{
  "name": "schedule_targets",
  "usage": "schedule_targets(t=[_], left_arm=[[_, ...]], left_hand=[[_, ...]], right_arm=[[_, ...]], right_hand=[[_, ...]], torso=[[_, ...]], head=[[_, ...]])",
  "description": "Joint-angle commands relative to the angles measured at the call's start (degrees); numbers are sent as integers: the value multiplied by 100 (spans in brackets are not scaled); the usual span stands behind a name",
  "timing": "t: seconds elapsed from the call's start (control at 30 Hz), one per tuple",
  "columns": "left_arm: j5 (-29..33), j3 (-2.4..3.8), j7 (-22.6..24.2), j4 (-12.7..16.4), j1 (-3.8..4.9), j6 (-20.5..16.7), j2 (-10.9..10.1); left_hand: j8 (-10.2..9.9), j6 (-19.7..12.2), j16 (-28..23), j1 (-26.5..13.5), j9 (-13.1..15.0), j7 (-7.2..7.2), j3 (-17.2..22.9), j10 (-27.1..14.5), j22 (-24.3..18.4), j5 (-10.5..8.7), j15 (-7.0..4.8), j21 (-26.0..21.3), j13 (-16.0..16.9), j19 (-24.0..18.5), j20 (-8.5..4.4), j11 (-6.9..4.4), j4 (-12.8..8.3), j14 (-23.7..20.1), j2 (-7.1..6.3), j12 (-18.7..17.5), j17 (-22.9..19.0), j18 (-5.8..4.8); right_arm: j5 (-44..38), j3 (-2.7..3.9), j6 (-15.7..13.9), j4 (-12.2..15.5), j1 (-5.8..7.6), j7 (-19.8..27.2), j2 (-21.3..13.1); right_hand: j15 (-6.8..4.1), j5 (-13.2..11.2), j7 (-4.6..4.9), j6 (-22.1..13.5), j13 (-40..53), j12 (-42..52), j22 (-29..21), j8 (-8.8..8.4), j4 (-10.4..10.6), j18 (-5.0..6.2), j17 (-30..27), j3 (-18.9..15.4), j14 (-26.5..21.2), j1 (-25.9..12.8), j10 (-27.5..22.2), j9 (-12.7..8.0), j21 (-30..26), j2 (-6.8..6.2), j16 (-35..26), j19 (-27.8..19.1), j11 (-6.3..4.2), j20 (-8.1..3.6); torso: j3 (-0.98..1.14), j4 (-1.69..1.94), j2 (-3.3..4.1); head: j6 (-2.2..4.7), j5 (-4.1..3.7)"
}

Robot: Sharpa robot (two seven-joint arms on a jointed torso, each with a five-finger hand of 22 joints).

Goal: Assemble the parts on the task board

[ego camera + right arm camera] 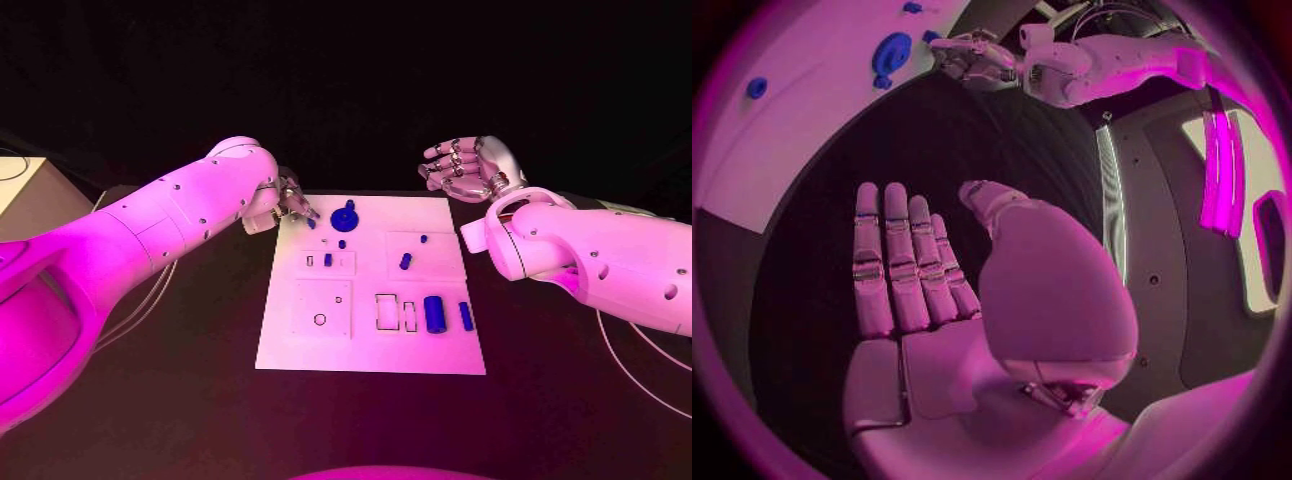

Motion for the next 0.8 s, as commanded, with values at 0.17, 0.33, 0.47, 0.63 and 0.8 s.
schedule_targets(t=[0.17,0.33,0.47,0.63,0.8], left_arm=[[97,-5,22,18,7,122,4],[126,-7,23,33,6,86,-1],[172,-9,25,53,6,38,-8],[240,-13,30,100,5,-101,-29],[329,-15,35,179,4,-251,-74]], left_hand=[[162,-9,51,44,149,-93,407,59,37,-6,-73,43,36,27,-51,-89,-155,284,-72,31,722,19],[319,-65,74,64,338,-142,1233,149,114,34,-122,81,55,75,-96,-144,-629,305,-158,19,758,5],[456,-117,96,-44,515,-83,1615,242,194,623,-108,131,73,124,-95,-106,-988,324,-228,5,797,-10],[529,-97,132,-140,620,-64,1720,368,320,980,-101,211,161,205,-85,-101,-1161,359,-228,48,868,-34],[549,-15,173,-222,655,-83,1781,500,470,1253,-121,304,273,307,-97,-121,-1269,401,-250,115,951,-63]], right_arm=[[28,2,-94,-5,1,163,10],[38,2,-114,-8,1,181,14],[47,2,-120,-11,1,190,16],[57,2,-124,-15,1,199,20],[65,2,-127,-21,0,204,24]], right_hand=[[-2,91,101,12,-17,34,-31,11,-24,77,-5,9,33,-6,13,-6,5,23,-42,-27,-4,-14],[-4,152,99,18,-31,41,-54,15,-26,77,-6,21,44,-12,18,-9,9,20,-55,-20,-8,-17],[-4,165,99,19,-33,41,-59,16,-27,77,-6,23,45,-13,18,-10,9,18,-58,-19,-8,-17],[-4,178,98,19,-37,42,-64,16,-27,76,-7,25,46,-15,18,-10,10,16,-61,-18,-8,-17],[-4,190,98,19,-40,43,-68,16,-27,76,-7,26,47,-17,18,-11,10,15,-64,-18,-8,-18]], torso=[[-5,-4,8],[-2,-3,5],[1,-3,7],[3,-2,2],[2,1,-2]], head=[[-31,16],[-30,19],[-34,19],[-28,23],[-16,31]])
